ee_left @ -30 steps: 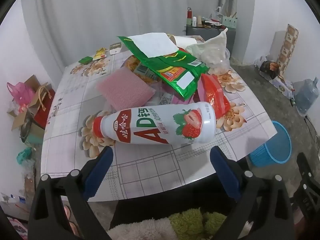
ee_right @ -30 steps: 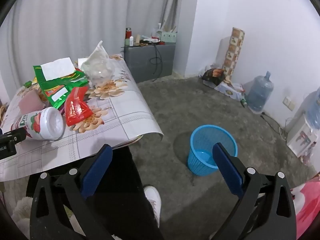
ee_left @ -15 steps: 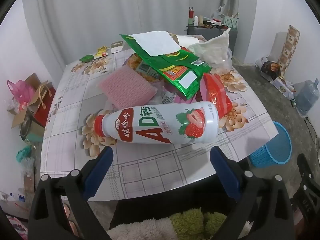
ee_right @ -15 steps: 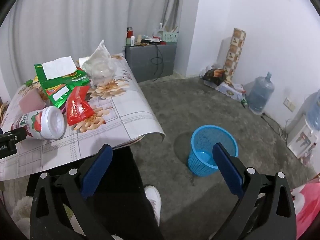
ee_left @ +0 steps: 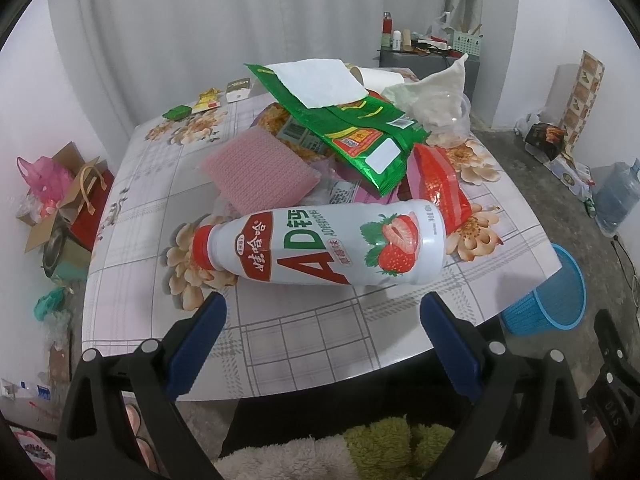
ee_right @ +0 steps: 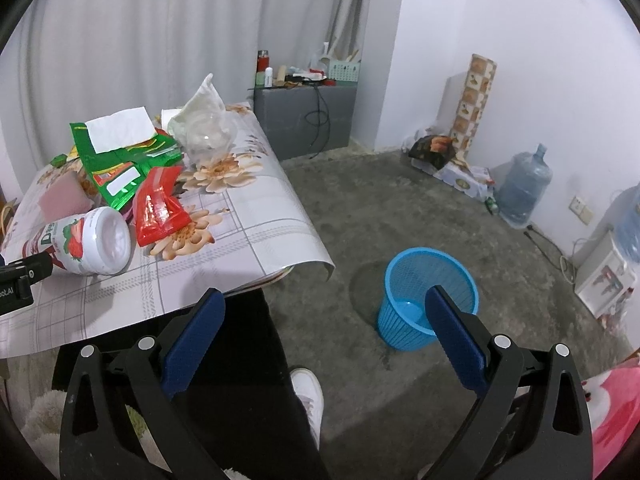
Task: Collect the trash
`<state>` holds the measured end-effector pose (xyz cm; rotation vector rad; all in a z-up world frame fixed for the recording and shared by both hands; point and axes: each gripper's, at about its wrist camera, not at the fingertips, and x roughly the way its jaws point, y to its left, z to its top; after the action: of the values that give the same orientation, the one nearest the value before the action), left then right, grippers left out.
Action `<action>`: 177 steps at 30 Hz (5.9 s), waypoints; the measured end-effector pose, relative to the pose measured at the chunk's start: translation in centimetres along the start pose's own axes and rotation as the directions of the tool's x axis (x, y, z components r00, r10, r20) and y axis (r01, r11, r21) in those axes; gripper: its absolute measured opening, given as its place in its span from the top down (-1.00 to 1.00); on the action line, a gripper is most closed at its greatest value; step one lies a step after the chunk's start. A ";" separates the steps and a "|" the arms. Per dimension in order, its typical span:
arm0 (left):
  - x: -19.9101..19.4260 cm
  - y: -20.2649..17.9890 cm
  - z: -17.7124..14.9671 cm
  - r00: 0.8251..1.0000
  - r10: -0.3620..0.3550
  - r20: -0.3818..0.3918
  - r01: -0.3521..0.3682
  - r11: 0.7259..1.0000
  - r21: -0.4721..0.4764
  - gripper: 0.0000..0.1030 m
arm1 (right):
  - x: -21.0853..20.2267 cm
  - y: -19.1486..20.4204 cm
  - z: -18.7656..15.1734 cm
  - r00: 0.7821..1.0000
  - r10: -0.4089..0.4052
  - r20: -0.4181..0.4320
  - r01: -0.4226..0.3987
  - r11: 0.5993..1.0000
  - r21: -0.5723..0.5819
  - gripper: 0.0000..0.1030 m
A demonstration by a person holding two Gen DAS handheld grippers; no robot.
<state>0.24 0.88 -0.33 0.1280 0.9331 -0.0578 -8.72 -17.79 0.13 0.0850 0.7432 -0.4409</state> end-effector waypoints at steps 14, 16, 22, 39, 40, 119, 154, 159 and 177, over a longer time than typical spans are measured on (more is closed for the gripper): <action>0.2 0.1 -0.1 1.000 -0.001 -0.008 0.001 1.000 -0.002 -0.85 | 0.3 0.0 -0.3 1.000 0.004 -0.009 -0.004 1.000 -0.003 -0.85; 0.2 0.1 -0.1 1.000 0.000 -0.008 0.000 1.000 -0.002 -0.85 | 0.4 0.1 -0.4 1.000 0.004 -0.010 -0.004 1.000 -0.002 -0.85; 0.2 0.1 -0.2 1.000 -0.002 -0.009 0.002 1.000 -0.001 -0.85 | 0.4 0.1 -0.3 1.000 0.003 -0.010 -0.003 1.000 -0.003 -0.85; 0.3 0.1 -0.4 1.000 -0.001 -0.013 0.001 1.000 -0.003 -0.85 | 0.4 0.1 -0.2 1.000 0.003 -0.011 -0.003 1.000 -0.004 -0.85; 0.3 0.1 -0.4 1.000 -0.001 -0.012 0.000 1.000 -0.002 -0.85 | 0.4 0.1 -0.2 1.000 0.003 -0.011 -0.003 1.000 -0.004 -0.85; 13.5 -9.2 26.2 0.741 -0.628 -0.236 0.668 0.657 0.350 -0.05 | 22.5 4.4 16.8 0.552 0.818 -0.161 -0.777 0.575 0.257 -0.62; 7.2 -9.8 30.8 0.706 -0.698 -0.120 0.699 0.661 0.272 0.91 | 18.5 -3.5 14.6 0.559 0.829 -0.008 -0.762 0.518 0.390 -0.23; 5.0 -15.0 29.3 0.647 -0.741 -0.178 0.754 0.587 0.293 0.91 | 16.3 -9.3 11.7 0.670 0.741 0.048 -0.669 0.574 0.471 -0.23; 12.2 -45.2 17.4 0.462 -0.667 -0.584 0.875 0.450 0.178 0.90 | 21.6 -26.7 -1.0 0.932 0.354 -0.071 -0.133 0.519 0.844 -0.24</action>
<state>16.62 -46.14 -3.70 0.1278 1.3626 -1.2318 -6.44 -49.50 -12.99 1.1742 0.6807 -0.4822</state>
